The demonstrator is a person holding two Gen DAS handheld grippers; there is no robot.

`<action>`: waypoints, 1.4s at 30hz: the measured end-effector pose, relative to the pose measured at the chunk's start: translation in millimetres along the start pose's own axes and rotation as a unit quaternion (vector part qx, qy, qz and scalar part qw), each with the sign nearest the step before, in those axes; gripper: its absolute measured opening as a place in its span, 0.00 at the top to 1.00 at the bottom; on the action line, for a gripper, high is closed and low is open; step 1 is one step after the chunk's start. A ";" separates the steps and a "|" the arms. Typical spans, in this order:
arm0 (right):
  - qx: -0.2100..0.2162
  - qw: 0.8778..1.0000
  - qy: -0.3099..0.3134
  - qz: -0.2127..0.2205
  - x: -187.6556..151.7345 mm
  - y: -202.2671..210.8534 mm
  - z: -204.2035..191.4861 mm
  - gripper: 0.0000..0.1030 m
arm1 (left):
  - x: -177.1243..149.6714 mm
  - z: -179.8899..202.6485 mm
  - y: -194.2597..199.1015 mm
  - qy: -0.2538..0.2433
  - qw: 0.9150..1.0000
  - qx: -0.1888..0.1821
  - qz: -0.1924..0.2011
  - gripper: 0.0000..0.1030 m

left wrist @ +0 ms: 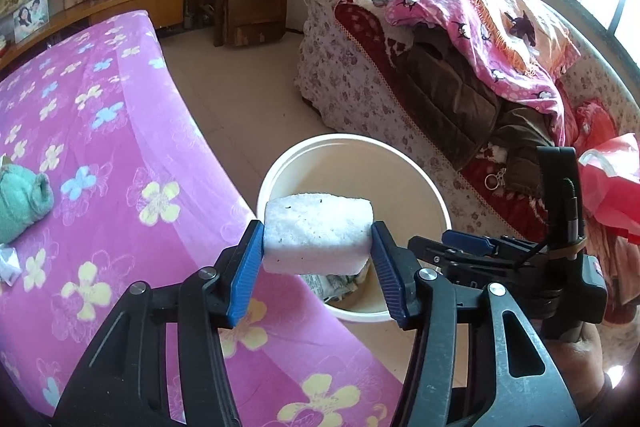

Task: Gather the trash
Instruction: 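Open both tools to drop the foam block and green packet into the bucket, then return both open tools to the remaining trash on the table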

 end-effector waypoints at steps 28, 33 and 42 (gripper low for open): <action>0.013 1.000 0.001 0.007 -11.9 17.7 -16.6 0.49 | -13.3 -12.6 21.5 -0.011 0.999 0.046 0.018 0.33; 0.016 0.999 0.021 0.018 -15.2 29.9 -39.8 0.48 | -20.5 -28.4 34.2 -0.003 0.997 0.066 0.028 0.33; 0.029 0.996 0.067 0.045 -20.5 50.2 -96.5 0.40 | -38.6 -69.4 66.6 0.029 0.994 0.099 0.046 0.33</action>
Point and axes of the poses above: each gripper's, at about its wrist camera, not at the fingertips, and y roughly against the way its jaws point, z to its right, x to its top, the point moved 6 cm from there along -y, roughly the way its jaws point, and after that the axes turned 9 degrees about -z, right-handed, at the moved point
